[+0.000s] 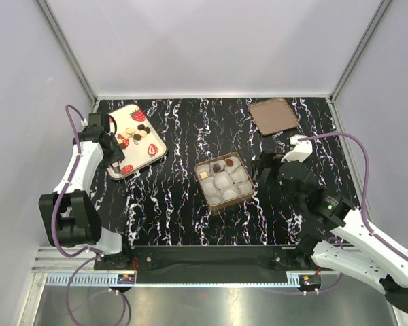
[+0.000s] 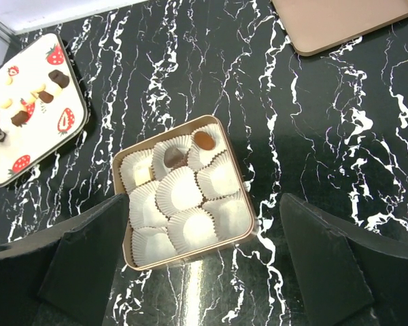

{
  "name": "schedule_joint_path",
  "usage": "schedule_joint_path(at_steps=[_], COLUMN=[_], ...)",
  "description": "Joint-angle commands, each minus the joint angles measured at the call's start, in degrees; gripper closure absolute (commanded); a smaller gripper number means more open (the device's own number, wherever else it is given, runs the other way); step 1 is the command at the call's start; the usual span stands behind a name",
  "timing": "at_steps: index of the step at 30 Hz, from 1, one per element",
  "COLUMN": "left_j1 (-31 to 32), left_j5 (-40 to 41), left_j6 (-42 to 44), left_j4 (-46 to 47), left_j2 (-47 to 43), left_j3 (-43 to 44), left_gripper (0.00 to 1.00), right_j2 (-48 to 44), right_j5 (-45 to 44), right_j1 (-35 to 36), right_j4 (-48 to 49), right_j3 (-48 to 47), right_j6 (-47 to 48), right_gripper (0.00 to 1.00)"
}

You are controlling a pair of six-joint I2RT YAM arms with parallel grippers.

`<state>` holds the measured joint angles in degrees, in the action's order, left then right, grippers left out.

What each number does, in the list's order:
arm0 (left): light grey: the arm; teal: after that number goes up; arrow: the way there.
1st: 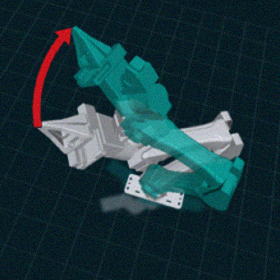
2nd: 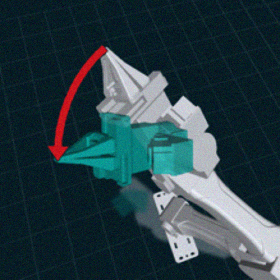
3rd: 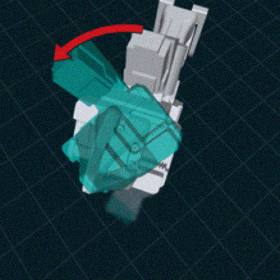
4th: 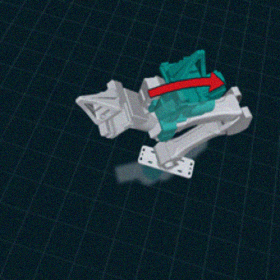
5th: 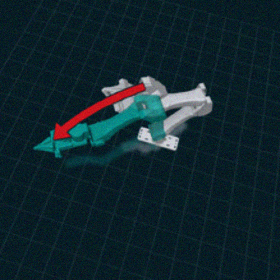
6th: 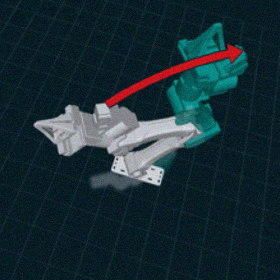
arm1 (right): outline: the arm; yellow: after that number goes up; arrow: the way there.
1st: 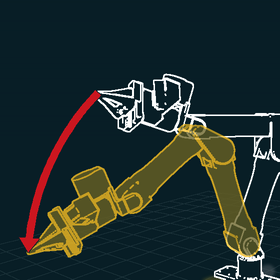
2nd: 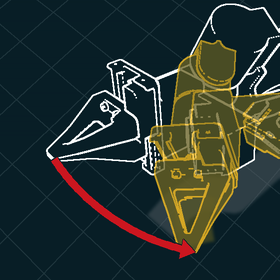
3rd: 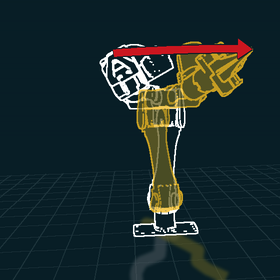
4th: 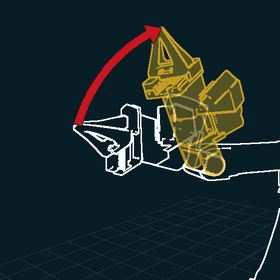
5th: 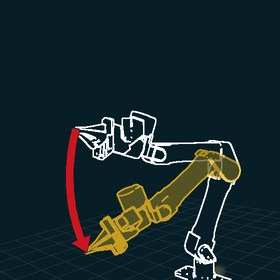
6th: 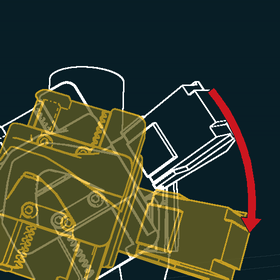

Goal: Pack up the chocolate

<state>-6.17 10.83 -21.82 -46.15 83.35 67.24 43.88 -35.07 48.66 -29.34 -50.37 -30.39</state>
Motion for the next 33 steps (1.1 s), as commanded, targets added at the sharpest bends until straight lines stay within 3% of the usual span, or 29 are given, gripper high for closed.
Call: schedule_joint_path(at_steps=[1, 23, 33], left_j1=[-0.15, -2.97, -3.05], left_j5=[0.86, -2.04, -3.53], left_j6=[0.82, 0.29, 1.43], left_j4=[3.34, 4.4, 3.26], left_j2=[0.84, 5.5, 5.16], left_j3=[0.43, 2.01, 2.45], left_gripper=[0.53, 0.51, 0.59], right_j2=[-0.11, 0.33, 0.24], right_j5=[-2.46, -3.16, -3.78], right_j1=[-0.33, -0.32, -0.32], right_j4=[2.97, 3.33, 3.33], right_j3=[-0.61, -0.87, -1.13], right_j6=[1.65, 2.53, 2.36], right_gripper=[0.0, 0.01, 0.0])
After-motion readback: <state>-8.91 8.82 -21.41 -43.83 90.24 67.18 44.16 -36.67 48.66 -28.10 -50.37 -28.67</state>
